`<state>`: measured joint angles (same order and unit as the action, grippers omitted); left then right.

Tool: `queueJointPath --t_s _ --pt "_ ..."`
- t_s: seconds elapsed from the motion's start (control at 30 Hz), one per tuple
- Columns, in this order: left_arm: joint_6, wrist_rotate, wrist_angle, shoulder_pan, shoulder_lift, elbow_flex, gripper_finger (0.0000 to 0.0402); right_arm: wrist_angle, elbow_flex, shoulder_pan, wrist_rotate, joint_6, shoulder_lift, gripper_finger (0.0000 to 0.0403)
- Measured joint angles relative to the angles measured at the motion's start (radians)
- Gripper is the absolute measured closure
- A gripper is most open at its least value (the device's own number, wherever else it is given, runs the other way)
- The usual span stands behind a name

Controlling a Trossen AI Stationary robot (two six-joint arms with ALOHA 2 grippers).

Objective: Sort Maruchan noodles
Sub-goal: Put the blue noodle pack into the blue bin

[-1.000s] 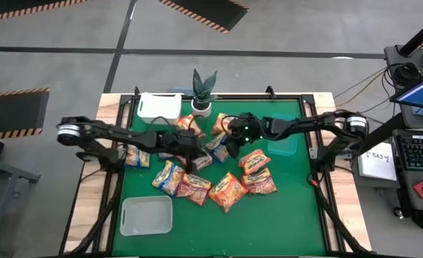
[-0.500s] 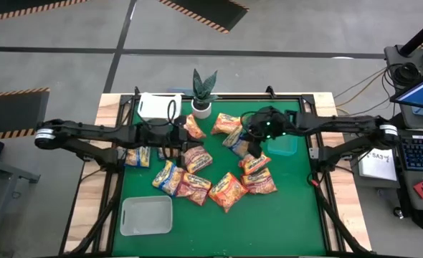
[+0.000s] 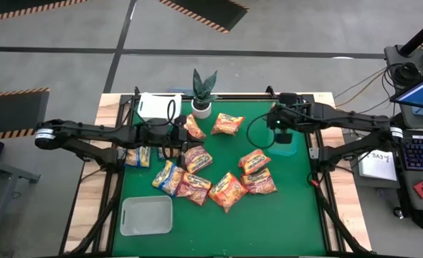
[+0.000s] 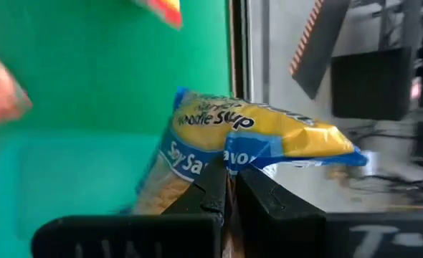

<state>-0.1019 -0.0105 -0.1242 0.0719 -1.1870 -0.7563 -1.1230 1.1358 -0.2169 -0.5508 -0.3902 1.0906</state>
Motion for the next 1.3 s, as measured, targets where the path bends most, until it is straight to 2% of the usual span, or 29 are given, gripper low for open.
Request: queueJointPath --t_s 0.3,0.5,0.77,0.87,1.03,1.3 --pt "0.006 0.0 -0.003 0.0 0.0 0.0 0.0402 0.031 -0.182 -0.053 -0.067 -0.19 -0.12 0.0394" --pt "0.006 0.0 -0.019 0.0 0.0 0.0 0.0402 0.207 -0.313 -0.09 -0.078 -0.309 -0.185 0.0394" --pt "0.009 0.0 -0.022 0.0 0.0 0.0 0.0402 0.404 -0.447 -0.134 -0.083 -0.424 -0.19 0.0394" --pt "0.009 0.0 -0.022 0.0 0.0 0.0 0.0402 0.405 -0.472 -0.145 -0.101 -0.464 -0.187 0.0394" --pt "0.009 0.0 -0.022 0.0 0.0 0.0 0.0402 0.397 -0.491 -0.146 -0.201 -0.498 -0.187 0.0394" --pt "0.007 0.0 -0.022 0.0 -0.001 0.0 0.0402 0.399 -0.49 -0.146 -0.213 -0.564 -0.188 0.0394"
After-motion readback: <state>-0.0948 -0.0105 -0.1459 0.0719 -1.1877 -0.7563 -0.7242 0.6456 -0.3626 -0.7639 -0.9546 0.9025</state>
